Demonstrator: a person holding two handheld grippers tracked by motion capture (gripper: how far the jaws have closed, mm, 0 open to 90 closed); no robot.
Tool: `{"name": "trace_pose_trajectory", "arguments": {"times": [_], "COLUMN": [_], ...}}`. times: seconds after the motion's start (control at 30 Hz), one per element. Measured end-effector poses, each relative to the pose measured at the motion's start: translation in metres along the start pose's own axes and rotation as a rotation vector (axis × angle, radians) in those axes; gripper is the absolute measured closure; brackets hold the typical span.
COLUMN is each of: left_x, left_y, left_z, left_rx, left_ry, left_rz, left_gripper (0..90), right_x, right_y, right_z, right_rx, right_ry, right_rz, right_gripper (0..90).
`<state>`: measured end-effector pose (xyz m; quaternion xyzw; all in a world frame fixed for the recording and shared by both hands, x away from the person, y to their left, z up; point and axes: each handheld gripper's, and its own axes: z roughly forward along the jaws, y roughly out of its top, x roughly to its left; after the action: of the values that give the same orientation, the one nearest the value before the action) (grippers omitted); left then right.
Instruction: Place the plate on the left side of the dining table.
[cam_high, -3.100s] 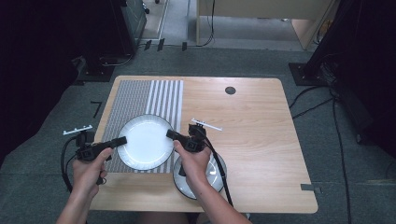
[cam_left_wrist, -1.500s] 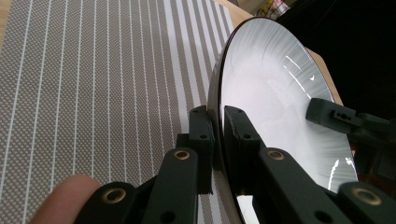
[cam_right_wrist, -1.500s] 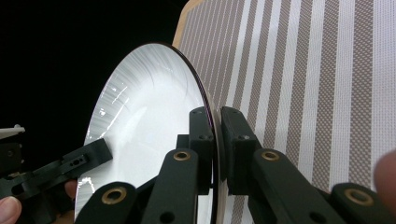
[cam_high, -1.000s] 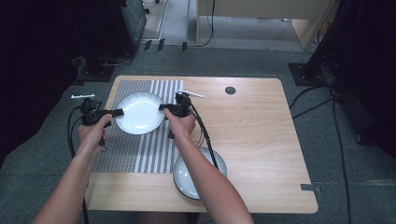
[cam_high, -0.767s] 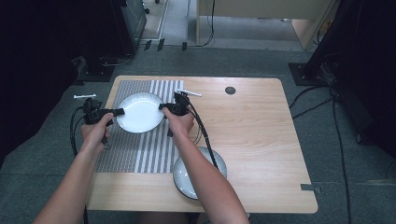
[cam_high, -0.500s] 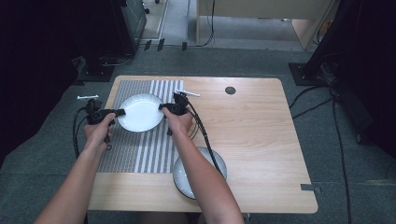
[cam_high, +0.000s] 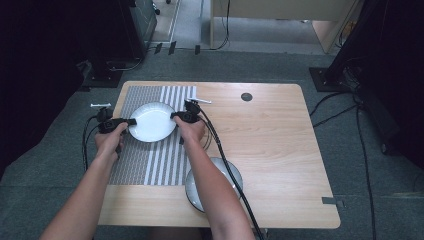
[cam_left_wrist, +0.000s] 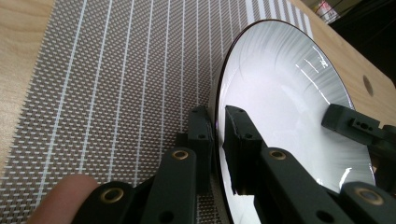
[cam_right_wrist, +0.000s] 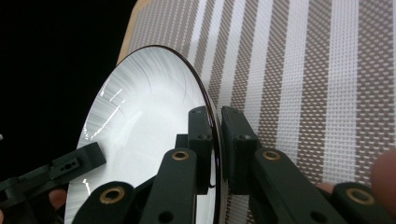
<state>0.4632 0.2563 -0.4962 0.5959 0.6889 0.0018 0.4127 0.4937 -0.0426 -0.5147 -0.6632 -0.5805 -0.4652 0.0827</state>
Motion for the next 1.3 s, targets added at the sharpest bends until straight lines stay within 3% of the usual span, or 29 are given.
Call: {"name": "trace_pose_trajectory", "arguments": {"times": [0.1, 0.2, 0.57, 0.87, 0.97, 1.03, 1.17, 1.3], "left_x": [0.002, 0.005, 0.01, 0.01, 0.008, 0.007, 0.008, 0.008], "left_y": [0.0, 0.001, 0.002, 0.001, 0.0, -0.001, -0.005, -0.006], "left_z": [0.001, 0.003, 0.011, 0.013, 0.013, 0.014, 0.011, 0.005], "left_rx": [0.0, 0.003, 0.002, -0.013, -0.013, -0.02, -0.066, -0.077], "left_ry": [0.009, -0.015, -0.033, -0.029, -0.012, -0.022, -0.058, -0.019], "left_rz": [-0.005, -0.014, -0.039, -0.041, -0.014, 0.004, 0.047, 0.073], "left_gripper": [81.8, 82.6, 83.0, 82.5, 81.1, 78.1, 62.5, 46.5], "right_x": [-0.001, -0.002, -0.003, -0.002, -0.001, 0.0, 0.002, 0.003], "right_y": [-0.002, -0.002, -0.002, -0.003, -0.004, -0.004, -0.004, -0.003], "right_z": [0.004, 0.006, 0.01, 0.01, 0.01, 0.01, 0.007, 0.003], "right_rx": [0.001, 0.001, -0.028, -0.039, -0.035, -0.033, -0.027, -0.035], "right_ry": [-0.006, -0.006, -0.039, -0.054, -0.062, -0.071, -0.069, -0.07], "right_rz": [0.006, 0.007, -0.055, -0.075, -0.101, -0.122, -0.146, -0.198], "right_gripper": [82.7, 82.7, 82.4, 81.9, 79.4, 75.5, 66.6, 59.4]}}
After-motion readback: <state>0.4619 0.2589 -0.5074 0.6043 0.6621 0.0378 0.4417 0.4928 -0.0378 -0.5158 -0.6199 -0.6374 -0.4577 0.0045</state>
